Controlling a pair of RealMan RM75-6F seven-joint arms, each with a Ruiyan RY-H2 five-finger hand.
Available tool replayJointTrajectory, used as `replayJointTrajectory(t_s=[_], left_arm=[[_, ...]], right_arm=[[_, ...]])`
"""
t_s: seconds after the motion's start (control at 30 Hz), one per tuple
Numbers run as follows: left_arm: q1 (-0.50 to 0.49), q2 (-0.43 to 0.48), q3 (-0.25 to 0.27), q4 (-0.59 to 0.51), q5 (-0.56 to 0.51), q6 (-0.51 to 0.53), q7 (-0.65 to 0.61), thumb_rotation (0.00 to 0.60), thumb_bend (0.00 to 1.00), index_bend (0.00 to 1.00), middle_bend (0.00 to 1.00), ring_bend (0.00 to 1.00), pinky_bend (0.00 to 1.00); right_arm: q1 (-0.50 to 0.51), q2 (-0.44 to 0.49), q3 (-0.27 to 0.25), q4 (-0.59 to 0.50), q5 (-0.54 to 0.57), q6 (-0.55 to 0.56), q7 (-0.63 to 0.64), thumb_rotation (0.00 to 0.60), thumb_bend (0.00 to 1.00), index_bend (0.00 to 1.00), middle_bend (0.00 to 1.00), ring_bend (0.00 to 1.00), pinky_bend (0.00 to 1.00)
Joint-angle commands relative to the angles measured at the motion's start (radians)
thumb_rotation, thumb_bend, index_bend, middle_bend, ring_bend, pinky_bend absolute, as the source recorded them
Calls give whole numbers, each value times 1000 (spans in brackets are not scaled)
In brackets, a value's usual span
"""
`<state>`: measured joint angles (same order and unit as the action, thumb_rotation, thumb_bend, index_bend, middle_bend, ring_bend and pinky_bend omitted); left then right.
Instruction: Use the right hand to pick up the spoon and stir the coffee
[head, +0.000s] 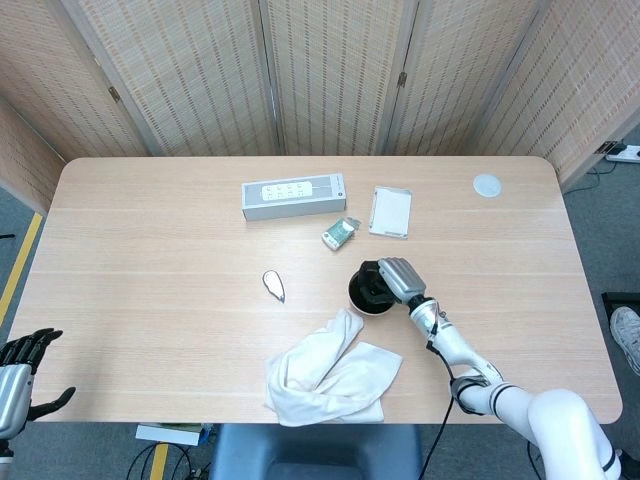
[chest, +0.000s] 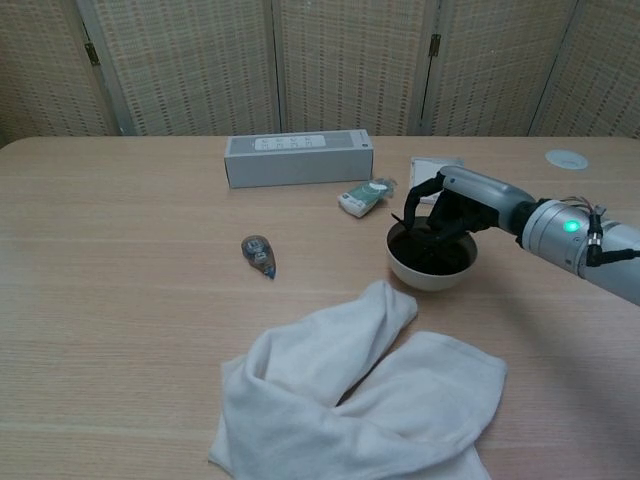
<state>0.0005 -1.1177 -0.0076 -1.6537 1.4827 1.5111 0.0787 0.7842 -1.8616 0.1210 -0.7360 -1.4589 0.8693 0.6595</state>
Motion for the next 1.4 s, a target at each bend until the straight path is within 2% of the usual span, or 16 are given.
replayJointTrajectory(t_s=[0.03,0.3,0.67,0.73,0.8,0.9,0.93,1.03,1.2,1.3,1.4], left_arm=[[1,1,0,1,-3,0,2,600,215,201,193,186,189],[8,5,3,6,-9,4,-4,600,215,201,193,186,190],[6,-5,5,15,1,1,-13,600,215,201,193,187,190],[4,-7,5,15,3,0,-14,600,215,201,193,186,190],[2,-7,3,14,4,1,-14,600,215,201,193,186,190],[1,-8,2,14,5,1,-14,600,215,201,193,186,190],[0,-9,2,13,6,0,-14,600,215,201,193,186,190],[-3,-10,0,13,5,-1,-15,600,215,201,193,186,190],[-13,-14,-7,18,6,-8,-20,600,215,201,193,186,190],[-21,-19,-10,23,7,-17,-23,600,215,201,193,186,190],[-27,-23,-14,27,5,-21,-26,600,215,201,193,187,189]], right_arm=[[19,-27,5,28,-4,-9,16,600,524,755,1000,1000,1000],[20,-45,-20,35,-37,19,53,600,513,755,1000,1000,1000],[-28,20,-54,-28,-54,69,52,600,508,755,1000,1000,1000],[-33,25,-54,-32,-50,70,40,600,462,750,1000,1000,1000],[-35,31,-53,-39,-46,65,28,600,350,677,1000,1000,1000],[-42,43,-50,-63,-39,66,3,600,166,426,1000,1000,1000],[-46,50,-49,-75,-35,69,-5,600,135,356,1000,1000,1000],[-55,70,-48,-108,-30,74,-24,600,110,228,1000,1000,1000],[-86,137,-42,-202,-17,105,-77,600,110,161,1000,1000,1000],[-112,193,-42,-263,-14,139,-133,600,110,150,995,1000,1000],[-146,263,-43,-334,-8,183,-206,600,111,150,950,1000,1000]])
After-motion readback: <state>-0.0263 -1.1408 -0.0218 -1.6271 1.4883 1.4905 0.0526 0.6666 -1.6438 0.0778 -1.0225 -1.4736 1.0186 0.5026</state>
